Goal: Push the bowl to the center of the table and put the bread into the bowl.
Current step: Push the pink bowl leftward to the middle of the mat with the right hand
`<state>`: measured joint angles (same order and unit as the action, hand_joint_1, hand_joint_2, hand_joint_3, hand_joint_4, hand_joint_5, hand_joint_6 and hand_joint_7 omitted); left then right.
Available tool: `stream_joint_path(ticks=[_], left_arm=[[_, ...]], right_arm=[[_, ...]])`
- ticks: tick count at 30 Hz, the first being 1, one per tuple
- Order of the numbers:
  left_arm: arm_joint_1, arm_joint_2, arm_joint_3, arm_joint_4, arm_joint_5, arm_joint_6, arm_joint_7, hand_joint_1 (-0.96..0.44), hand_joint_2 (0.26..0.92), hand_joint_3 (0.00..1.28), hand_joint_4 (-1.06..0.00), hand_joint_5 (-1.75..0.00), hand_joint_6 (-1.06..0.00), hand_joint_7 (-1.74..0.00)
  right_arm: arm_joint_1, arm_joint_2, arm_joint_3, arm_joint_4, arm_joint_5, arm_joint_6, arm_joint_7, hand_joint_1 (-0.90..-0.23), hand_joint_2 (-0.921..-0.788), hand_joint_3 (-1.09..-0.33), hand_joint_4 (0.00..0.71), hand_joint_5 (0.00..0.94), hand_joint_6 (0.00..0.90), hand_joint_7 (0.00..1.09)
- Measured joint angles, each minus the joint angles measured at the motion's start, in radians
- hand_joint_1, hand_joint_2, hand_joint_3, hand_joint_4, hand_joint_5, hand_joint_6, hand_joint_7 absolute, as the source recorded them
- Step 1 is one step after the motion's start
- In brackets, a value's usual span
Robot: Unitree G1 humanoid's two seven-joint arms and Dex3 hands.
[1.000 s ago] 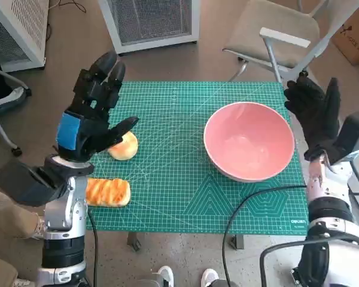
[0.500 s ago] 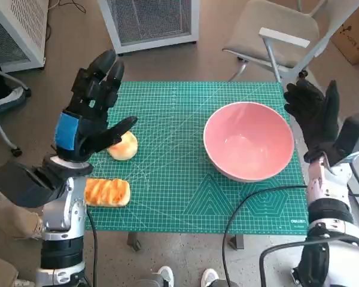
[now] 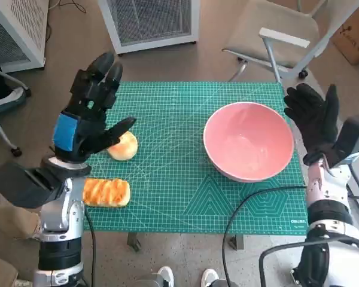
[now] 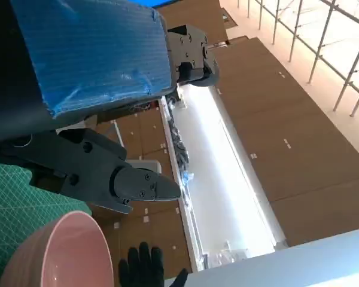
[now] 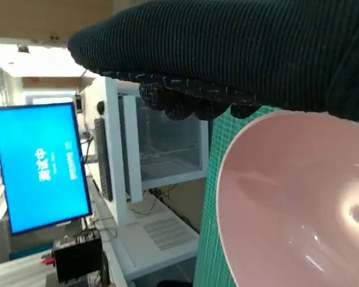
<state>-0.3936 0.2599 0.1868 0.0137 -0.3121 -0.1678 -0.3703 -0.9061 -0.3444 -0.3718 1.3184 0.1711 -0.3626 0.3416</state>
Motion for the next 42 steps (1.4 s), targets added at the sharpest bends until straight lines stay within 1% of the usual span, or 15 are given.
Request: stream_joint_path(ticks=[8, 14, 30, 38, 42], left_arm=[[0.008, 0.002, 0.001, -0.002, -0.002, 0.002, 0.0, -0.26, 0.897, 0.23, -0.08, 0.0, 0.0, -0.48], [0.008, 0.004, 0.001, -0.01, -0.002, 0.004, 0.0, -0.26, 0.894, 0.24, -0.08, 0.0, 0.0, -0.48], [0.016, 0.005, 0.003, -0.032, -0.003, 0.017, 0.0, -0.26, 0.884, 0.26, -0.08, 0.0, 0.0, -0.48], [0.02, 0.007, 0.005, -0.032, -0.003, 0.018, 0.0, -0.27, 0.878, 0.27, -0.08, 0.0, 0.0, -0.47], [0.023, 0.011, 0.005, -0.038, -0.003, 0.024, 0.0, -0.27, 0.875, 0.28, -0.08, 0.0, 0.0, -0.46]], right_arm=[[0.009, 0.001, 0.0, 0.001, -0.002, 0.007, -0.008, -0.526, -0.921, -0.763, 0.186, 0.004, 0.244, 0.17], [0.016, 0.004, -0.001, 0.001, -0.01, 0.009, -0.009, -0.523, -0.921, -0.766, 0.185, 0.003, 0.247, 0.16], [0.023, 0.008, -0.004, 0.001, -0.017, 0.011, -0.014, -0.511, -0.921, -0.772, 0.192, 0.004, 0.262, 0.15], [0.027, 0.014, -0.003, 0.002, -0.019, 0.015, -0.021, -0.511, -0.921, -0.774, 0.204, 0.008, 0.284, 0.14], [0.033, 0.026, 0.003, 0.004, -0.021, 0.018, -0.021, -0.51, -0.921, -0.778, 0.209, 0.009, 0.289, 0.14]])
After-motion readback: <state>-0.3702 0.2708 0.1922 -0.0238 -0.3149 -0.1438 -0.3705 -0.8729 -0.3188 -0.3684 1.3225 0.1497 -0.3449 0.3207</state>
